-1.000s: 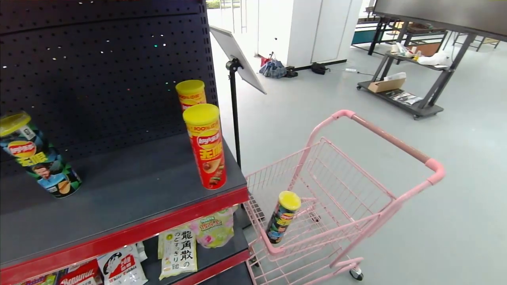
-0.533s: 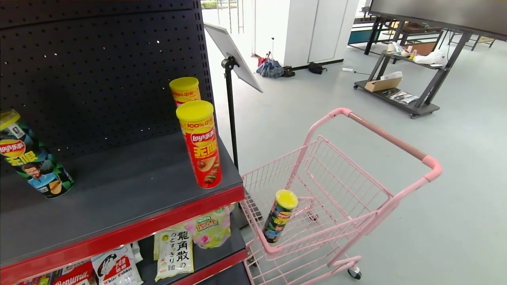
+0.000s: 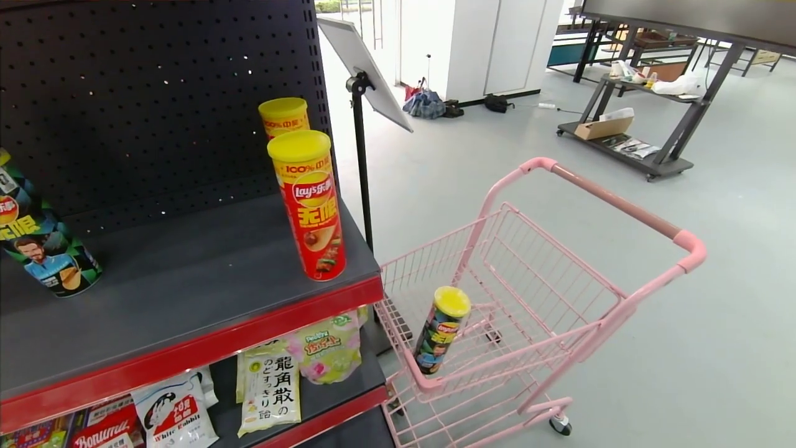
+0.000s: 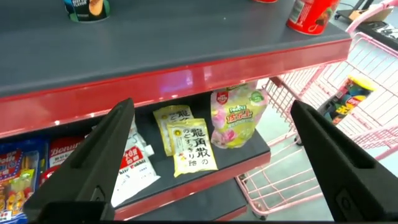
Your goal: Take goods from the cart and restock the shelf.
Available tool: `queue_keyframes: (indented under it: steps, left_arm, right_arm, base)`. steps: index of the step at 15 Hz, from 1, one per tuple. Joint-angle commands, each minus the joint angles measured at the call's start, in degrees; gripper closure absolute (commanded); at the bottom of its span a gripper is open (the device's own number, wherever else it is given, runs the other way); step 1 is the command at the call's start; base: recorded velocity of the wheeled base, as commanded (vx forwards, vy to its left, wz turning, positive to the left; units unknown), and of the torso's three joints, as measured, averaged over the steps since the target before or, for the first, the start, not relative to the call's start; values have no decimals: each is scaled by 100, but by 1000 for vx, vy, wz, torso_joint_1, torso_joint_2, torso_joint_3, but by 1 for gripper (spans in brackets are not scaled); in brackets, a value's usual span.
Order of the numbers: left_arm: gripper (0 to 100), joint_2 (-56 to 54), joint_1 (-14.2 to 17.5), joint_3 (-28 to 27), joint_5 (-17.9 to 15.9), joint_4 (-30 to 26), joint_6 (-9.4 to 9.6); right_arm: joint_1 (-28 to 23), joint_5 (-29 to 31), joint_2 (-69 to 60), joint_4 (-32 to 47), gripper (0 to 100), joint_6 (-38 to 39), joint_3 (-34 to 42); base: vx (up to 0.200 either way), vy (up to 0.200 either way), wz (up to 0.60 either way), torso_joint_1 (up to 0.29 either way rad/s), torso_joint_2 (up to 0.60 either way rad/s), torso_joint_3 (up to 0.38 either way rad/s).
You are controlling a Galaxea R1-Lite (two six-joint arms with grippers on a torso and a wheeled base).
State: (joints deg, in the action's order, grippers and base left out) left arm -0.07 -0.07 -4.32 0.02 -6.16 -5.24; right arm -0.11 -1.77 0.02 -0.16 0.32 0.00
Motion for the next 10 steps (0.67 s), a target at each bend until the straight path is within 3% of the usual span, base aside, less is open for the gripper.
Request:
queue_keyframes:
  steps: [1, 10]
  left_arm:
    - [0, 7, -1, 1, -2, 0, -3]
    - [0, 7, -1, 1, 6, 0, -3]
  right_arm:
    - [2, 1, 6, -2, 0, 3, 0]
    - [2, 1, 6, 7, 0, -5, 0]
  base:
    - [0, 0, 0, -144, 349, 212]
    - [0, 0, 0, -146, 407, 254]
